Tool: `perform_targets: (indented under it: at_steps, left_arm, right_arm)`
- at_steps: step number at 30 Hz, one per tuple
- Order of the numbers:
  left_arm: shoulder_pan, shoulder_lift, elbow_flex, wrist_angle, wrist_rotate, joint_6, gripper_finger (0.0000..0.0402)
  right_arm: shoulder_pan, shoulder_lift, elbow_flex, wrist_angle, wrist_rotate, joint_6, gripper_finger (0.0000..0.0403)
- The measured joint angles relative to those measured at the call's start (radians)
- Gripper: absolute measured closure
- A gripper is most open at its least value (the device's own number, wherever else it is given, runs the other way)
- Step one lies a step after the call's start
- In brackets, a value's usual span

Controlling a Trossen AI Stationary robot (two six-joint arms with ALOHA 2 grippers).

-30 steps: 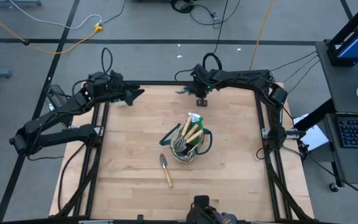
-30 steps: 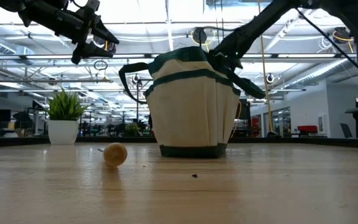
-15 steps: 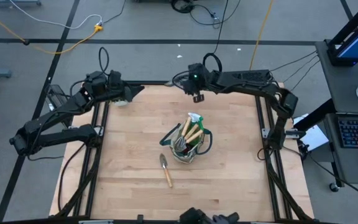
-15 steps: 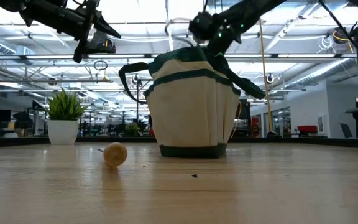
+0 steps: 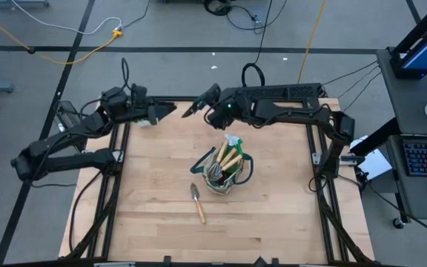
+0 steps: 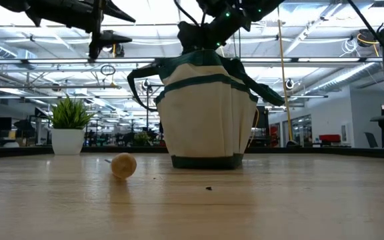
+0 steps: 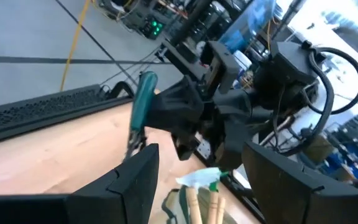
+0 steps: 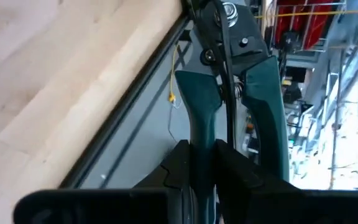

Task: Pick & Place Garden tools in Gardening bag
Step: Put the green shear scissors into the gardening bag

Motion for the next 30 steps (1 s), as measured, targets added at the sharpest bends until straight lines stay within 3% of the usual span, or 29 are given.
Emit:
perform_targets:
  at_steps: [4,11,18,30]
  left_arm:
    - [-0.052,0.001,0.000,-0.002,-0.037,0.026,0.0165]
    - [-0.140,0.047,0.026,-0.003,-0.112,0.088,0.0165]
    - [-0.194,0.192,0.184,-0.178,-0.207,0.224,0.0165]
    - [-0.196,0.432,0.470,-0.468,-0.259,0.381,0.0165]
  right_arm:
    - [0.032,0.000,0.000,0.024,0.058,-0.082,0.0362]
    - [0.070,0.000,0.000,0.024,0.061,-0.193,0.0362]
    - [0.096,0.000,0.000,0.024,0.060,-0.242,0.0363]
    - [0.100,0.000,0.000,0.024,0.061,-0.260,0.0363]
